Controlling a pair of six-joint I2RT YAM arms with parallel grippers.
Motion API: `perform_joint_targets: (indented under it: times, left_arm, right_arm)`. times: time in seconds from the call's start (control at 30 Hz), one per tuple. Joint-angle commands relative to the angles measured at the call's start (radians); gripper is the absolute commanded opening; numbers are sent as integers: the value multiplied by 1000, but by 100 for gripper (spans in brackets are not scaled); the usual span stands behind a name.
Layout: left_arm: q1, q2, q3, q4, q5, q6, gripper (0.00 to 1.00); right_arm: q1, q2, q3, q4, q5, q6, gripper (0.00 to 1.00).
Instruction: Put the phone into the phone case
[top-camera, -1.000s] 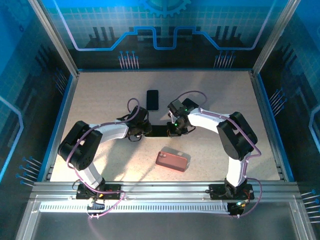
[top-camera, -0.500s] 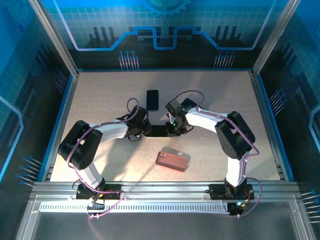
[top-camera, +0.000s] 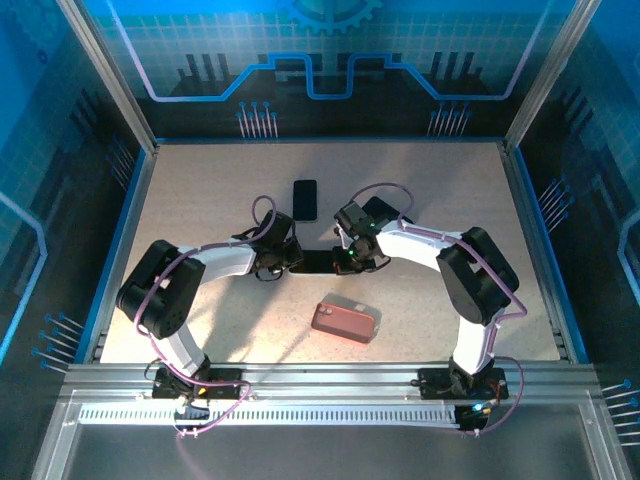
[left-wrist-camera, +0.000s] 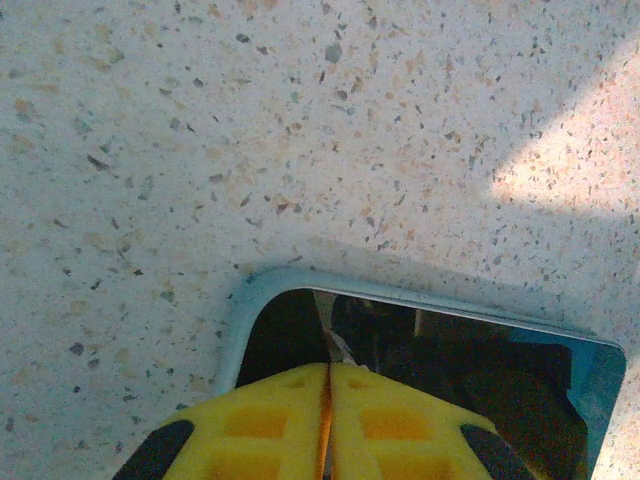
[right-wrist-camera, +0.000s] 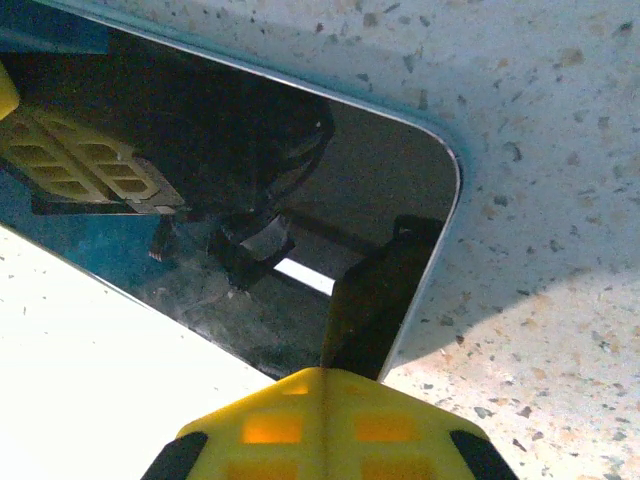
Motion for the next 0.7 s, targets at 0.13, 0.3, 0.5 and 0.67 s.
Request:
perform_joint_targets:
  times: [0.13, 0.3, 0.5, 0.67]
  left_arm:
    - [1, 55, -35, -78, -33, 6, 9]
    - [1, 41, -42, -82, -50, 12, 9]
    - [1, 31, -58, -66, -51, 9, 9]
    - [1, 29, -61, -51, -47, 3, 9]
  right_arm:
    - [7, -42, 48, -119, 6, -60, 0]
    - [-6, -12, 68, -123, -15, -70, 0]
    - [-6, 16, 95, -124, -18, -68, 0]
    - [-6, 54, 112, -146, 11, -87, 0]
